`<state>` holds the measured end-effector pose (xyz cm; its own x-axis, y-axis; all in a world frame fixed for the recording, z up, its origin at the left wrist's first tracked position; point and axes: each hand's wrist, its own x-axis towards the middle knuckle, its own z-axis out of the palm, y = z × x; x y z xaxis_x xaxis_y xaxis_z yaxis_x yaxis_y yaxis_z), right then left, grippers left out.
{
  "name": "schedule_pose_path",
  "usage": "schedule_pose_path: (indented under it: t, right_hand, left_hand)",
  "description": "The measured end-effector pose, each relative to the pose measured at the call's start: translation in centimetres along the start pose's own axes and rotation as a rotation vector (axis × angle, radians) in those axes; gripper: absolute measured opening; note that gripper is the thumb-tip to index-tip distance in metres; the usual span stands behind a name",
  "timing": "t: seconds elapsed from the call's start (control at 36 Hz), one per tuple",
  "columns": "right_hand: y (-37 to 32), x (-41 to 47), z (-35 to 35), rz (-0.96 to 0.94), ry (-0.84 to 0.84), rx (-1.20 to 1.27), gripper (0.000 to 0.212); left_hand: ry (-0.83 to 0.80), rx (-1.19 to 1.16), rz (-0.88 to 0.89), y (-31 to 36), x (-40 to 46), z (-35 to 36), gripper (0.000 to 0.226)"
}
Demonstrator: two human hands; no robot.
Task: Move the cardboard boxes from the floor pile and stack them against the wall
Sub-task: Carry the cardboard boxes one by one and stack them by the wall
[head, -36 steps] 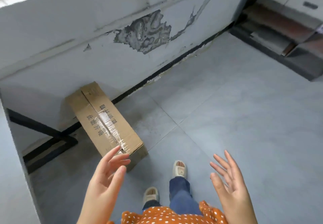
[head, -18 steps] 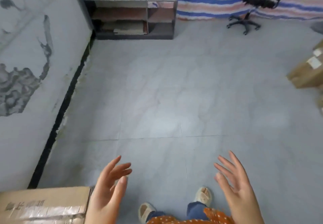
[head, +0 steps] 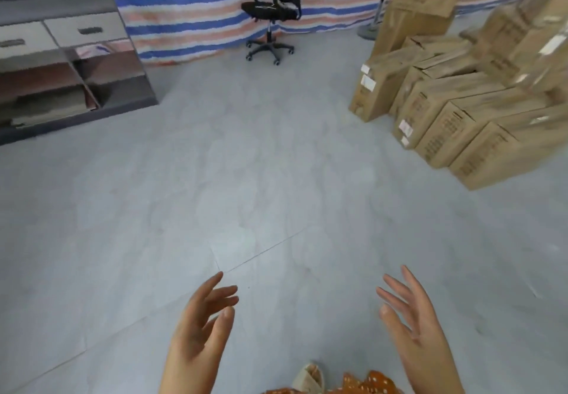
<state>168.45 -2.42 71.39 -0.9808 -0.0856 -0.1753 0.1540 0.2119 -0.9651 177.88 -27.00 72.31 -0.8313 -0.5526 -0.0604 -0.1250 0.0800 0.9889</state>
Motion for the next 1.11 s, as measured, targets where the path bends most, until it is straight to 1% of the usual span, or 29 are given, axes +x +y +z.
schedule_pose_path:
  t: [0.08, 0.22, 0.36, 0.44, 0.47, 0.53, 0.61, 0.72, 0.81, 0.86, 0.94, 1.03, 1.11]
  right_hand:
    - [0.5, 2.0, -3.6, 0.010, 0.091, 0.018, 0.058]
    - [2.3, 4.0, -8.1, 0.067, 0.221, 0.032, 0.059]
    - [3.9, 5.8, -10.8, 0.161, 0.350, 0.042, 0.059]
    - [4.2, 7.8, -12.1, 0.204, 0.395, 0.058, 0.059]
    - [4.2, 8.8, -12.6, 0.210, 0.405, 0.058, 0.058]
    - [4.2, 11.2, -13.4, 0.215, 0.424, 0.052, 0.058]
    - [4.0, 15.7, -14.6, 0.215, 0.483, 0.048, 0.058]
    - [2.7, 22.7, -16.1, 0.190, 0.569, 0.062, 0.058]
    - [0.7, 27.8, -17.3, 0.148, 0.615, 0.095, 0.054]
    - [-0.5, 30.8, -18.1, 0.130, 0.644, 0.107, 0.054]
    - [-1.0, 34.5, -19.2, 0.160, 0.686, 0.127, 0.051]
    - [-1.3, 37.2, -20.8, 0.223, 0.712, 0.152, 0.049]
    - [-1.2, 39.5, -23.0, 0.286, 0.759, 0.144, 0.052]
  left_hand:
    - [-0.096, 0.042, 0.002, 0.9, 1.9, 4.6, 0.042]
    - [-0.212, 0.121, -0.010, 2.2, 4.9, 10.6, 0.041]
    - [-0.333, 0.154, -0.013, 2.6, 8.2, 16.0, 0.039]
    - [-0.388, 0.185, -0.019, 2.7, 10.9, 19.2, 0.048]
    - [-0.404, 0.194, -0.019, 2.8, 12.0, 20.3, 0.045]
    - [-0.436, 0.199, -0.022, 2.8, 14.3, 22.5, 0.042]
    - [-0.470, 0.192, -0.005, 2.9, 18.4, 26.2, 0.053]
    - [-0.519, 0.159, 0.031, 4.6, 25.0, 31.8, 0.041]
    - [-0.546, 0.130, 0.061, 6.4, 30.3, 35.7, 0.049]
    - [-0.569, 0.121, 0.072, 7.4, 33.3, 38.3, 0.047]
    - [-0.619, 0.134, 0.077, 8.3, 36.7, 42.0, 0.037]
    - [-0.672, 0.180, 0.095, 8.9, 38.7, 45.7, 0.045]
    - [-0.725, 0.204, 0.089, 9.1, 40.4, 49.6, 0.045]
